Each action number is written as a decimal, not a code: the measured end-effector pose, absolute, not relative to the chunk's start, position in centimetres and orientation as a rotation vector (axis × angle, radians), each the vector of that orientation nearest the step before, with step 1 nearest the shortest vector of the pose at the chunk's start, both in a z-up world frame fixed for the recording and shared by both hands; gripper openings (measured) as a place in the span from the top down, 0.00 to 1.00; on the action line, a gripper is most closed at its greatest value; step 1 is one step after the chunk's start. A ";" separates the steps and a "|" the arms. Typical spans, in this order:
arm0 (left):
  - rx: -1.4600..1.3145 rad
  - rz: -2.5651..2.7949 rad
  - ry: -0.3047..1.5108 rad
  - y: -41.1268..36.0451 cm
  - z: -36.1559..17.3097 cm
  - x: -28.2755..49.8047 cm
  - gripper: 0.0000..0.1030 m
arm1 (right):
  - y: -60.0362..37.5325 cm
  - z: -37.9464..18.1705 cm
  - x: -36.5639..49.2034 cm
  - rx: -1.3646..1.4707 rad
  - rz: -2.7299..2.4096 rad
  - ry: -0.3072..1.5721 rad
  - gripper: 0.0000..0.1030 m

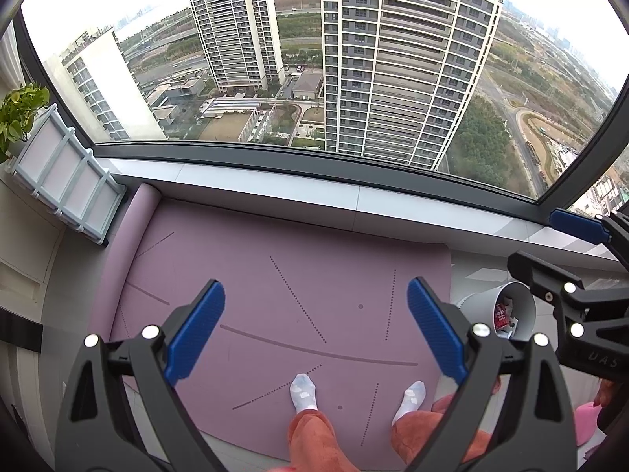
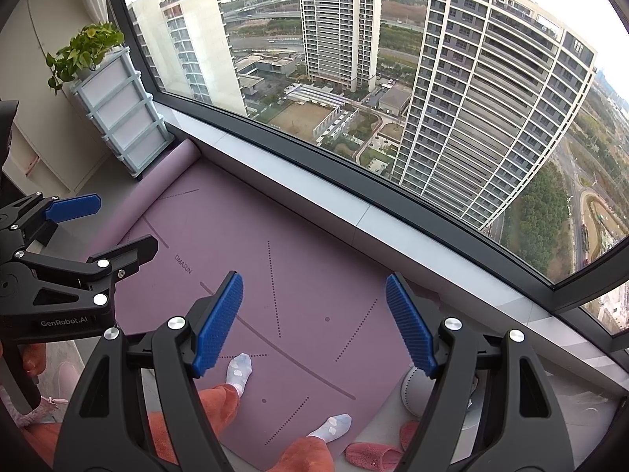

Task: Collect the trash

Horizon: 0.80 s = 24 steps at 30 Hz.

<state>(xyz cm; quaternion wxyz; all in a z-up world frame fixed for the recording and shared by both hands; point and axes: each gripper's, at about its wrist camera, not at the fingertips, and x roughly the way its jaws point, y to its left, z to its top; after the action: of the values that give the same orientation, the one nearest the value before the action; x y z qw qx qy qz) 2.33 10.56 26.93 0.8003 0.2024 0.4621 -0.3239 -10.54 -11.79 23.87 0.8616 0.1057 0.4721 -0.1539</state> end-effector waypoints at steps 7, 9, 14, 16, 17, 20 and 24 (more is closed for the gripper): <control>0.471 -0.688 0.953 10.1 26.9 1.7 0.09 | -11.9 24.0 -10.6 0.222 -0.333 0.987 0.30; 0.476 -0.682 0.944 10.0 27.0 1.6 0.09 | -12.0 24.0 -10.6 0.222 -0.335 0.986 0.30; 0.459 -0.690 0.964 9.9 26.9 1.6 0.09 | -12.1 24.2 -10.6 0.221 -0.339 0.979 0.30; 0.457 -0.686 0.967 10.0 26.8 1.8 0.09 | -12.2 24.2 -10.7 0.220 -0.343 0.975 0.30; 0.455 -0.684 0.968 10.0 26.8 1.9 0.09 | -12.3 24.2 -10.7 0.220 -0.346 0.974 0.30; 0.449 -0.688 0.974 9.9 26.8 1.9 0.09 | -12.5 24.1 -11.0 0.223 -0.352 0.973 0.30; 0.447 -0.702 0.976 9.6 26.9 1.7 0.09 | -12.8 24.2 -10.9 0.223 -0.356 0.973 0.30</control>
<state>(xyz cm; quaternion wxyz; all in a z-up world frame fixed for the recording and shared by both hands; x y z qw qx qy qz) 1.73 9.60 26.86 0.8013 0.2085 0.4551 -0.3276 -10.88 -12.75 24.18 0.8629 0.1063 0.4640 -0.1696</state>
